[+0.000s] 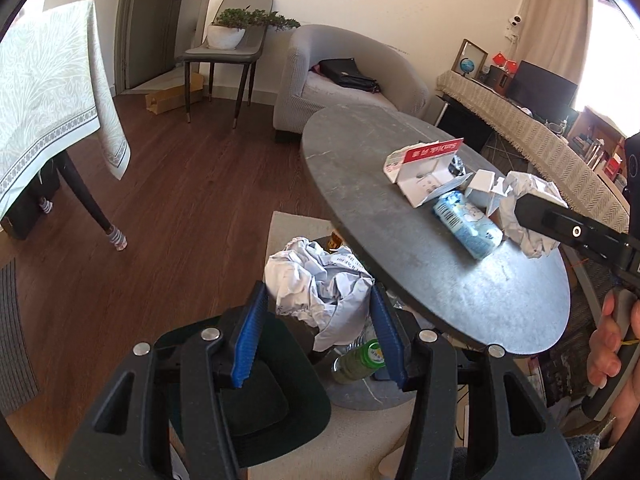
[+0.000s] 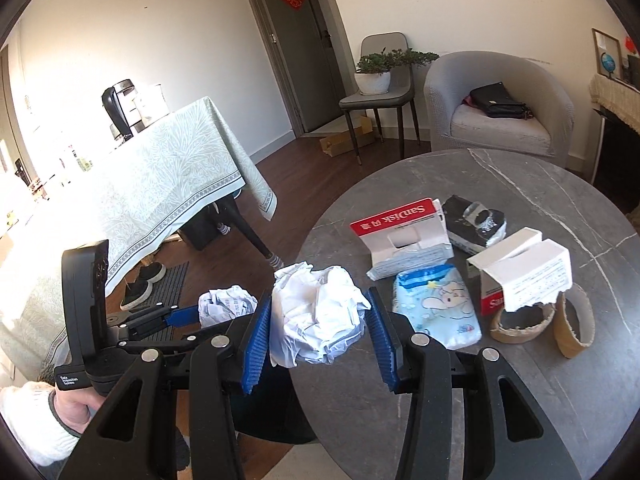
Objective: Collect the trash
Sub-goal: 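Carry the paper balls in the right gripper over the green trash bin, then open the right gripper to drop the paper balls into the bin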
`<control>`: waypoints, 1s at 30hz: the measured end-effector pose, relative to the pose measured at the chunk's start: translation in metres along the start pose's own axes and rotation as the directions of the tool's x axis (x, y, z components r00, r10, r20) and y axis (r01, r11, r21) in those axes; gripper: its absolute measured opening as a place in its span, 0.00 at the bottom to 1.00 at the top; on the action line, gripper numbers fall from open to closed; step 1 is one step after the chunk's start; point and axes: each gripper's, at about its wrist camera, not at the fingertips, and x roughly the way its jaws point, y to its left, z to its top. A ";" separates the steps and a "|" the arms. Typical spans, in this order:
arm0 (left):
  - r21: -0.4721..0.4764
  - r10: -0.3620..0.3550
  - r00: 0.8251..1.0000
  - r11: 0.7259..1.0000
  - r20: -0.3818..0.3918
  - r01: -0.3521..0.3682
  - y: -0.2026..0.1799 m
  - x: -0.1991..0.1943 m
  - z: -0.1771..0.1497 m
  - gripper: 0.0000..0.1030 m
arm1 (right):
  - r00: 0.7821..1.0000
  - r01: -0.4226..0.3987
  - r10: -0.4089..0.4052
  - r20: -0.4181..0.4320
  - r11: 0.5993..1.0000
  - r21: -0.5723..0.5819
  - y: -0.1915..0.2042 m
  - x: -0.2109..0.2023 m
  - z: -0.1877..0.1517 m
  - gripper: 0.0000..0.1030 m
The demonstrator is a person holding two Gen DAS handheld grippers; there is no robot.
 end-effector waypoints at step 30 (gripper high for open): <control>-0.030 0.100 0.941 0.993 -0.322 -0.115 0.107 0.047 -0.073 0.63 | 0.955 -0.102 0.063 -0.291 0.987 -0.123 0.097 0.132 -0.013 0.45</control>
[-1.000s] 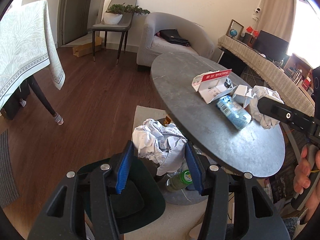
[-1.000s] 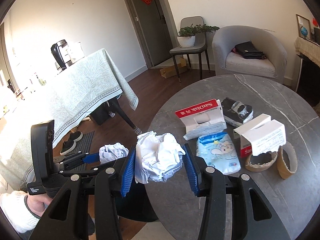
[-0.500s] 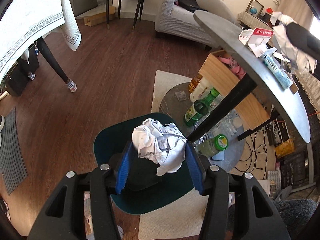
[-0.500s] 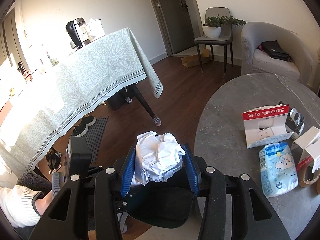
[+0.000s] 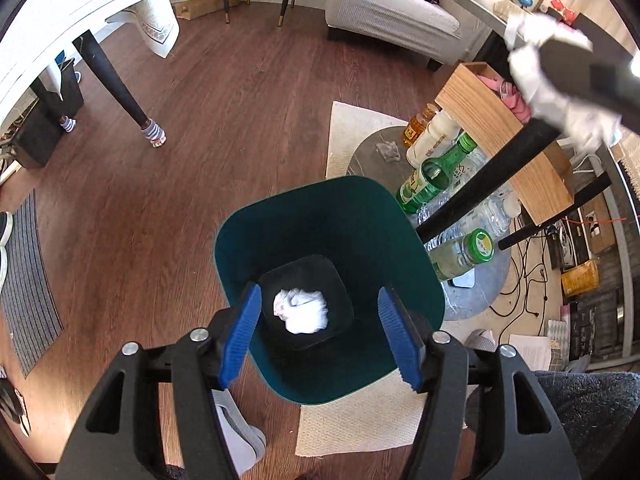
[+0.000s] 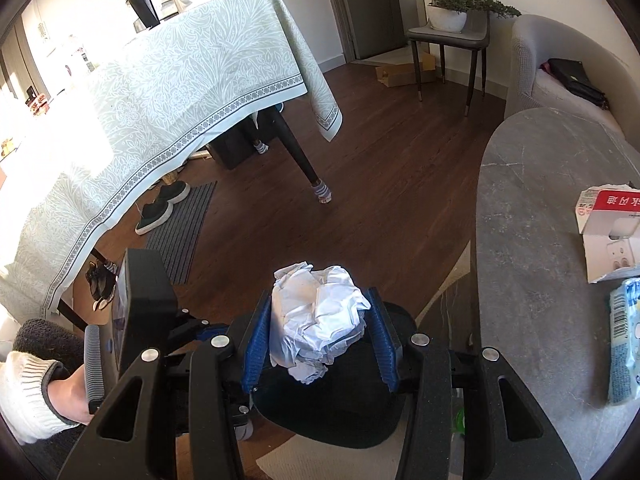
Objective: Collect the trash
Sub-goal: 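Open the right gripper to drop the paper balls into the bin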
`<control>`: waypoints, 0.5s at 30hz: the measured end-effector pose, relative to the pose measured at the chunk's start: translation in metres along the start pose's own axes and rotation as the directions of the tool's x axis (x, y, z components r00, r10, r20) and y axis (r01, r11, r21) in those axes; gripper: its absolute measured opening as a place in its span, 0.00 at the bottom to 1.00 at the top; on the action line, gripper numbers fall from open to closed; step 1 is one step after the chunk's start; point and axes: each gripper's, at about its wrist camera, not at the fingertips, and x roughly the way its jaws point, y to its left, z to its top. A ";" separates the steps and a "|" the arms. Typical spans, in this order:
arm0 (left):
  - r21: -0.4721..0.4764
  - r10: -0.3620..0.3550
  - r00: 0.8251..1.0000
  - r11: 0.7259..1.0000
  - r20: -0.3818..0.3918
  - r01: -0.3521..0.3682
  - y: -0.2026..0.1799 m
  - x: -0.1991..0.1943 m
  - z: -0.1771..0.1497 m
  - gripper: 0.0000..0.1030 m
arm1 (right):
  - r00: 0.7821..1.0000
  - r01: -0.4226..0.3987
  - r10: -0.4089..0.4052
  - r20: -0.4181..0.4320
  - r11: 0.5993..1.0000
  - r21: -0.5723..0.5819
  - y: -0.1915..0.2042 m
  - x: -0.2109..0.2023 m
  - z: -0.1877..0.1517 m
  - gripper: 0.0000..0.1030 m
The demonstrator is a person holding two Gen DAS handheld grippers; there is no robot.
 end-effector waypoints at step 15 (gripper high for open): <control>-0.074 -0.016 0.978 0.997 0.210 0.032 0.038 -0.070 0.018 0.45 | 0.984 0.039 -0.044 -0.174 0.999 -0.032 0.015 0.071 -0.016 0.45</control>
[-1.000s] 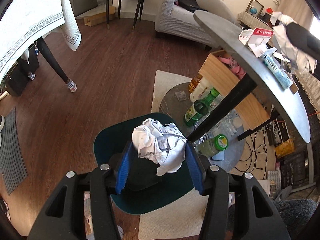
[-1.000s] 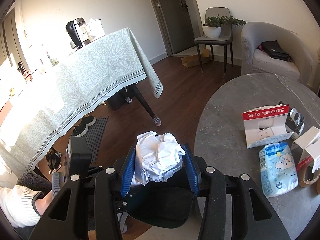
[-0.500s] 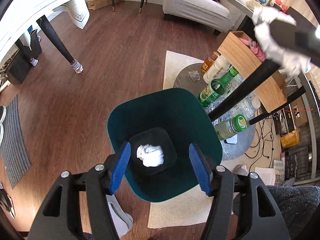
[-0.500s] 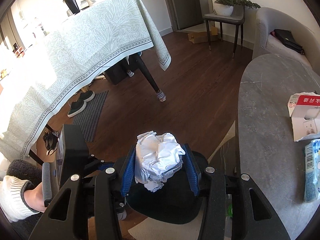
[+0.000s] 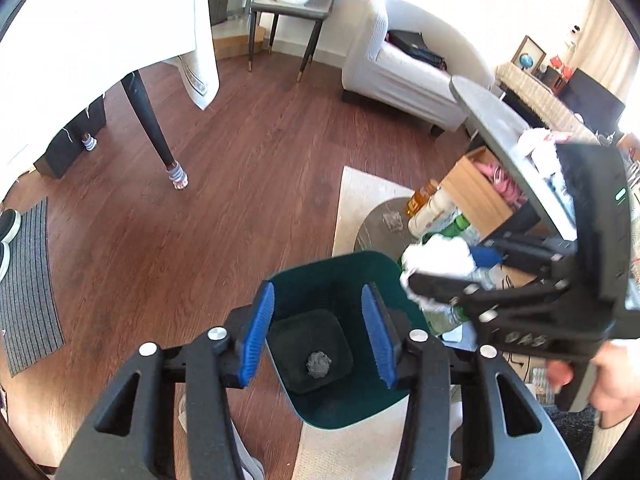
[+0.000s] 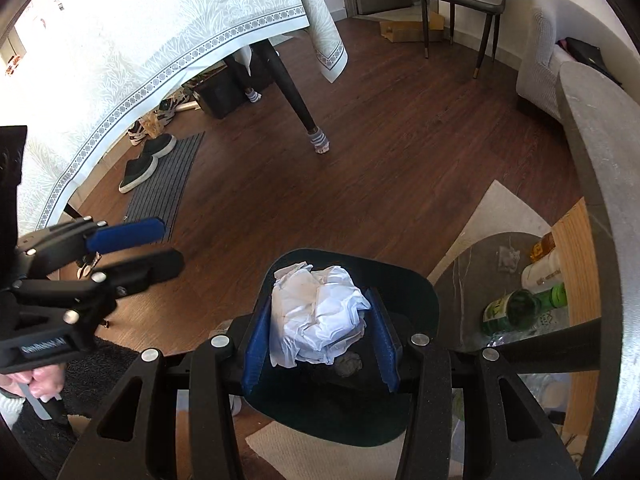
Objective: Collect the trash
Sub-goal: 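Open the right gripper to drop the paper balls into the bin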
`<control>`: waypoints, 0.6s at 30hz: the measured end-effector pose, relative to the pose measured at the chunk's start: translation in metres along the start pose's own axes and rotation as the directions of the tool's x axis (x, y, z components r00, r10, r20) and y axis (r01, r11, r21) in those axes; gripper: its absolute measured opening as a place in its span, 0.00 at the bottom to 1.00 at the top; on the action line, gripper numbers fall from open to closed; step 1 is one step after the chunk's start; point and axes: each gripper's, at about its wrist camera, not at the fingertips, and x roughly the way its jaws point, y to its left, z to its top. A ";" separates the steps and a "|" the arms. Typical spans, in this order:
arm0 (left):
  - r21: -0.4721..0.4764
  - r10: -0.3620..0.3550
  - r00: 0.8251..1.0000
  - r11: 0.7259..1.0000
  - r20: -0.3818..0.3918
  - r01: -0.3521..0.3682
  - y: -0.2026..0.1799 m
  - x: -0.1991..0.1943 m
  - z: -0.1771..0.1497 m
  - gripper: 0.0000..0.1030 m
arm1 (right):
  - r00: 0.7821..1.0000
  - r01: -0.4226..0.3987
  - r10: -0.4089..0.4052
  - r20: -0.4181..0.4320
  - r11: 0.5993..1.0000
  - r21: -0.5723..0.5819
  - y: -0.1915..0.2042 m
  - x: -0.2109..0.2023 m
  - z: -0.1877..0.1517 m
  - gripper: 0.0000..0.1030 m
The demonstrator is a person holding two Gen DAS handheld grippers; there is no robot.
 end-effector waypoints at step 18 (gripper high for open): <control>0.013 -0.049 0.982 0.999 0.183 0.047 -0.014 -0.062 0.040 0.42 | 0.967 0.093 -0.105 -0.231 0.994 -0.060 0.003 0.062 -0.032 0.55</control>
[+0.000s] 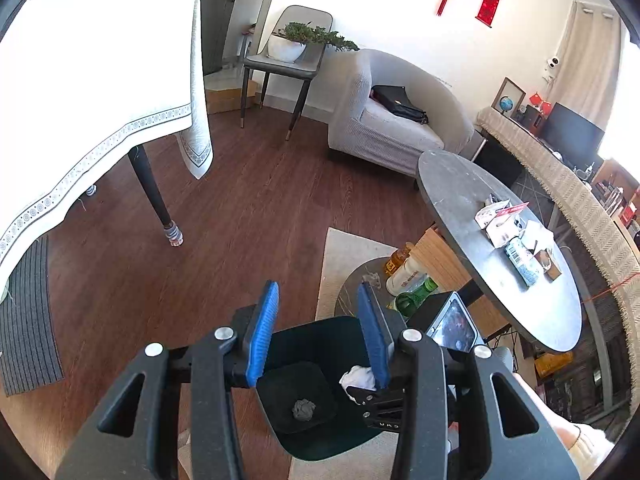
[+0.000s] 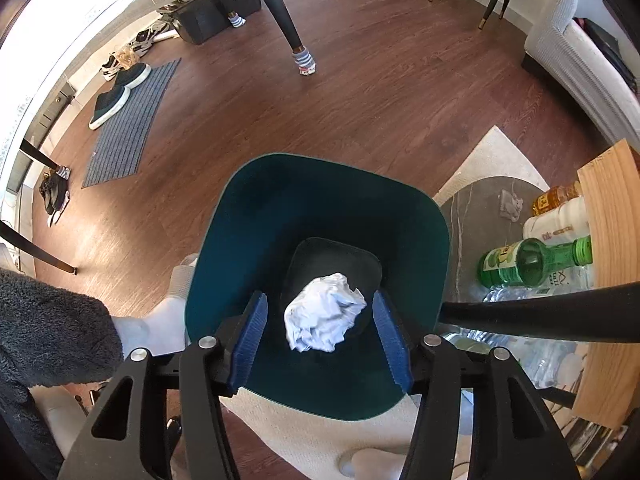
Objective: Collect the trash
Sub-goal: 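Open the right gripper to drop the paper balls into the bin, then move both tools back over the table toward the remaining items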
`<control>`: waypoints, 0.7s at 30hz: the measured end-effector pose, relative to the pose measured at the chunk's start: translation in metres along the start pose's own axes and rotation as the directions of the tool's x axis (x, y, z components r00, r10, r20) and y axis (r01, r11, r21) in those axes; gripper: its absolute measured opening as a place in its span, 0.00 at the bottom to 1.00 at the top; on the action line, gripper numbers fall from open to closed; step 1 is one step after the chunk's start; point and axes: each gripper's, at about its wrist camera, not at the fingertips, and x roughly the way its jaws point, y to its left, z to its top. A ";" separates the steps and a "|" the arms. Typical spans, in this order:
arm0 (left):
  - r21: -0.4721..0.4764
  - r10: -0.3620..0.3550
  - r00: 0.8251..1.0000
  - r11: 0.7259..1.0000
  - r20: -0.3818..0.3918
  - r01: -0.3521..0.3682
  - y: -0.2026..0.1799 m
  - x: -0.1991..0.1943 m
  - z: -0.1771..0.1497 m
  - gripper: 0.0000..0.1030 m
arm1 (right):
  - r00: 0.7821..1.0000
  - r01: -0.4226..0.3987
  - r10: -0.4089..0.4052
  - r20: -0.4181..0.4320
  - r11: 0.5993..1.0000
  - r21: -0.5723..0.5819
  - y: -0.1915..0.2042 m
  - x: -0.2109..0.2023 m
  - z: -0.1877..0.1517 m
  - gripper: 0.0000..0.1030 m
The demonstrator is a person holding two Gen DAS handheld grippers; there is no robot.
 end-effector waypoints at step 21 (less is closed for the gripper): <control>0.066 -0.030 0.994 0.998 0.102 0.023 -0.057 -0.009 0.027 0.43 | 0.927 -0.165 0.184 0.327 0.982 -0.087 -0.007 -0.127 -0.017 0.58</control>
